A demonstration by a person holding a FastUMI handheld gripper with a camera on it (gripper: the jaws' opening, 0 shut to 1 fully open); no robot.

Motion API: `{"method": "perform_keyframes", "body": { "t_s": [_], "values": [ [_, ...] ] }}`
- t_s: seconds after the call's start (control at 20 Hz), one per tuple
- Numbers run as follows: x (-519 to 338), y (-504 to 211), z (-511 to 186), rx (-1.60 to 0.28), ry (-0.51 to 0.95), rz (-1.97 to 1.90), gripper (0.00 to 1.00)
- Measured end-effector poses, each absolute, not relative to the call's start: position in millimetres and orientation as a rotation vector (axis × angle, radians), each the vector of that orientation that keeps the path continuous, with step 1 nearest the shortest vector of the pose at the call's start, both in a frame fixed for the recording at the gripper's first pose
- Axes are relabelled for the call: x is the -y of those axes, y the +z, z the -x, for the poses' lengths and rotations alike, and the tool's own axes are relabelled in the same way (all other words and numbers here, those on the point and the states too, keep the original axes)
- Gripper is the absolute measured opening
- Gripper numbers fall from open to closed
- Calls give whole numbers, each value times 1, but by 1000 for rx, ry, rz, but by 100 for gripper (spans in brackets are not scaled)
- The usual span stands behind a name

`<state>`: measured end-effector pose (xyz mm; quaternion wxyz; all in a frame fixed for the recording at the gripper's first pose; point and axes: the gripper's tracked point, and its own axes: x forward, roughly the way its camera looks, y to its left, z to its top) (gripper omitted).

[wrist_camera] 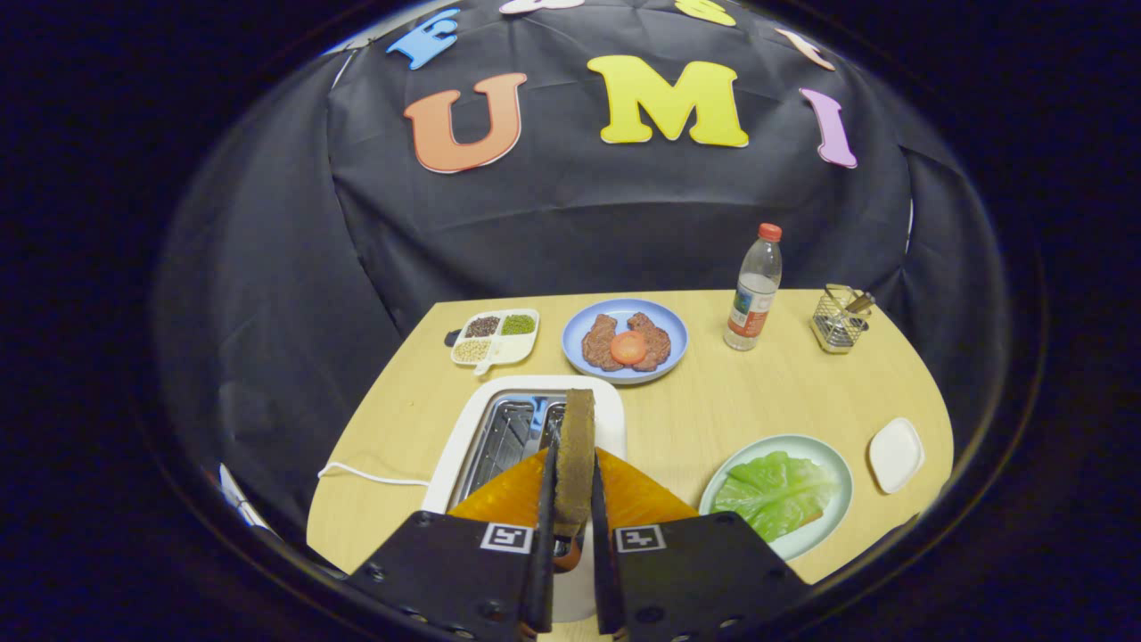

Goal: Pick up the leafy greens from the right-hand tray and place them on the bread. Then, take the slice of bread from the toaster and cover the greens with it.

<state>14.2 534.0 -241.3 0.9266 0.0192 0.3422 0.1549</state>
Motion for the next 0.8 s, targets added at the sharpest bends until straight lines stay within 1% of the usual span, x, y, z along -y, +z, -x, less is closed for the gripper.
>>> {"method": "perform_keyframes", "body": {
  "t_s": [0.05,0.15,0.2,0.45,0.65,0.8],
  "values": [
    [-535,-239,-13,-698,334,-41,10],
    [-532,-223,-9,-678,356,-47,10],
    [-530,-212,-10,-662,372,-66,1],
    [-499,-156,-10,-604,408,-169,1],
    [-454,-127,-16,-580,376,-240,1],
    [-410,-122,-23,-552,325,-233,1]
  ]
}}
